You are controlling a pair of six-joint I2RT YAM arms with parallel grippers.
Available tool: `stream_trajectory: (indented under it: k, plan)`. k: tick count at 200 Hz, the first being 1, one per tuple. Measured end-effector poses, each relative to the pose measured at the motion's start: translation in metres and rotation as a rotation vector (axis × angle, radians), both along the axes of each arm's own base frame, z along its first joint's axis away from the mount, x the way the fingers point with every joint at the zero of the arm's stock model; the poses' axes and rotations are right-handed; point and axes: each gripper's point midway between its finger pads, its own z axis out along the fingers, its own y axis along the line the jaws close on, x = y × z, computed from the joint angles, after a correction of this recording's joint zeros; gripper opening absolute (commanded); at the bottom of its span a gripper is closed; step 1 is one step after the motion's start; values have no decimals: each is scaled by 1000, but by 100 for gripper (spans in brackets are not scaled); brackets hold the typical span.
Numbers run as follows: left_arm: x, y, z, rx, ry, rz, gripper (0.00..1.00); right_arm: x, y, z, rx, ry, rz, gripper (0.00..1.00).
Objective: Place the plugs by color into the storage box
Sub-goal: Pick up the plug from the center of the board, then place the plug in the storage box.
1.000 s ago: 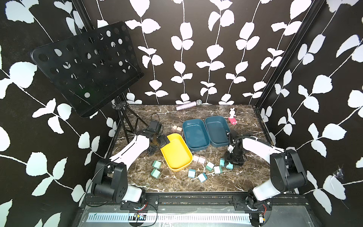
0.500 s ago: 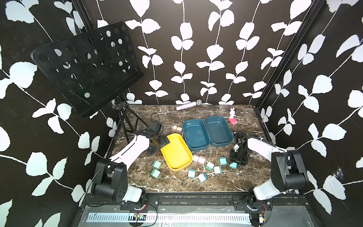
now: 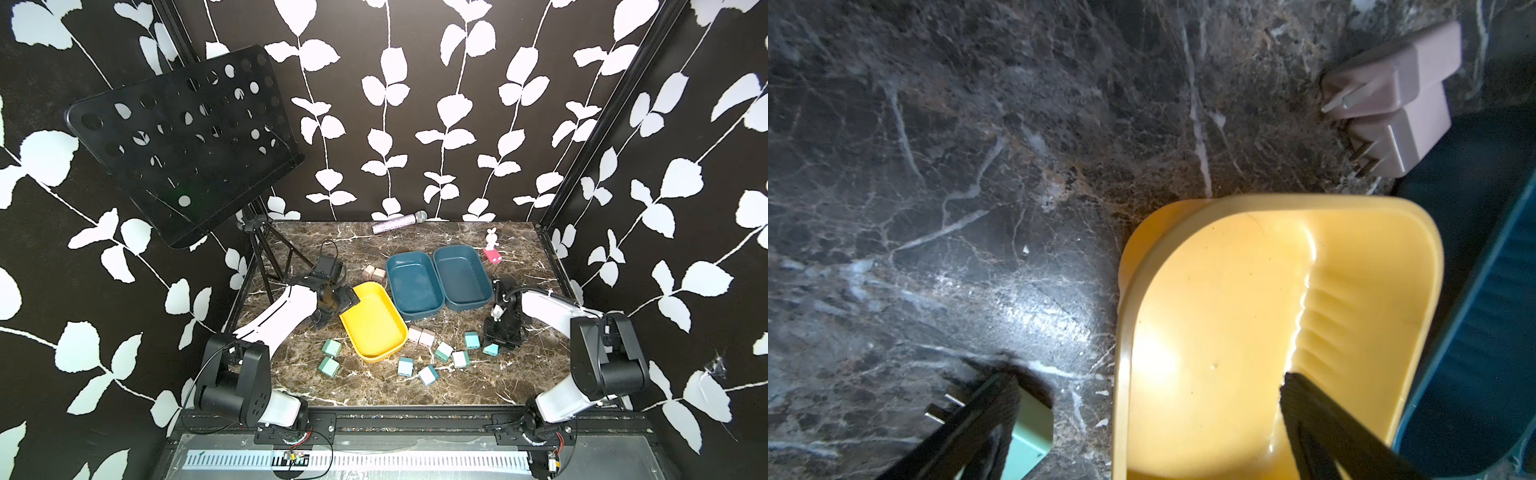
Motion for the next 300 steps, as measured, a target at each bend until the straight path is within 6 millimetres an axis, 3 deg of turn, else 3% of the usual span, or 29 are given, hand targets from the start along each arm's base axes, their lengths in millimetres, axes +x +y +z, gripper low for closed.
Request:
stream_trajectory:
  k: [18,68,94,108,130,174,208,254,273,300]
  plan:
    - [0,0,-1,1,3,0,99,16,2,20,4,-30,9,32]
    - [4,-1,-5,3,8,0,99,102,15,113,35,-281,39,33]
    - [8,-3,-2,-2,-5,0,99,148,23,132,44,-343,54,33]
    - [9,-3,-1,-2,-8,0,99,173,27,129,46,-351,60,33]
    - [10,-3,-1,-2,-9,0,99,209,34,108,52,-338,64,33]
    - [13,-3,3,2,-21,-12,99,252,44,65,59,-306,70,33]
    - [11,-3,2,10,-15,-24,99,268,48,47,59,-306,73,33]
    - [10,-3,2,12,-14,-30,99,274,56,24,56,-288,88,36]
    - [10,-3,2,12,-14,-31,99,274,62,14,53,-275,99,43]
    - [10,-3,2,11,-13,-31,99,276,65,14,47,-285,105,61]
